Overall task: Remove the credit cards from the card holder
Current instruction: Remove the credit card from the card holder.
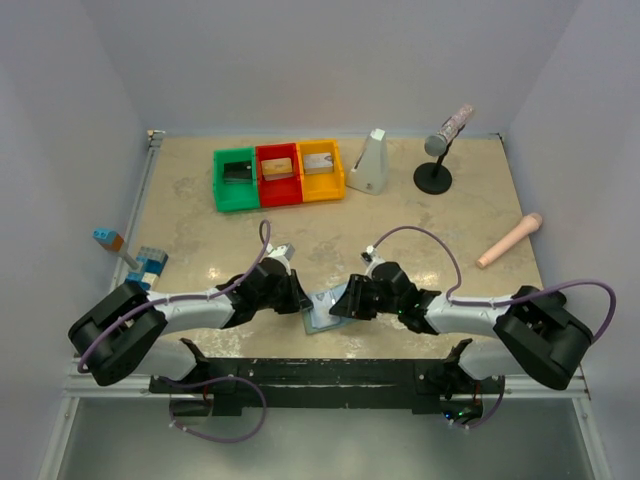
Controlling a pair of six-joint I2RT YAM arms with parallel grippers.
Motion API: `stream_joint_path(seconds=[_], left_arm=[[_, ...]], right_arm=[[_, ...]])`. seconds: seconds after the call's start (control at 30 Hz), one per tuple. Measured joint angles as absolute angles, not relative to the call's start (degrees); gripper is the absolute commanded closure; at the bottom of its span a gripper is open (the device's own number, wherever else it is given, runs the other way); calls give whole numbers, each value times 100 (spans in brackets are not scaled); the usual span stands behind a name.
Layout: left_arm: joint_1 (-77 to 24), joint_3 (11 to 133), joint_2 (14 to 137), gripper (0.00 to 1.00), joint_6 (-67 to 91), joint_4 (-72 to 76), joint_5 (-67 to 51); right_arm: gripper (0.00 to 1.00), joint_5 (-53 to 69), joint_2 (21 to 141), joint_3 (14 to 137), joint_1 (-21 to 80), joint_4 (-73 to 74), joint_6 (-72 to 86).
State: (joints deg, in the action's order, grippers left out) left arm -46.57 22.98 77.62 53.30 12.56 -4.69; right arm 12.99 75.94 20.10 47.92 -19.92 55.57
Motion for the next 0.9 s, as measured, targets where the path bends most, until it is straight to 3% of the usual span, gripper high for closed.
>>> stream_joint_path(seconds=[0.57, 0.9], left_arm=[[-4650, 2296, 7826, 100, 5343, 1339, -432], [-4650, 2274, 7843, 100, 5345, 1420, -427]], right_arm=[[83, 1299, 7557, 1894, 4755, -2237, 5596], [91, 1247, 7382, 1820, 4753, -2255, 5616]])
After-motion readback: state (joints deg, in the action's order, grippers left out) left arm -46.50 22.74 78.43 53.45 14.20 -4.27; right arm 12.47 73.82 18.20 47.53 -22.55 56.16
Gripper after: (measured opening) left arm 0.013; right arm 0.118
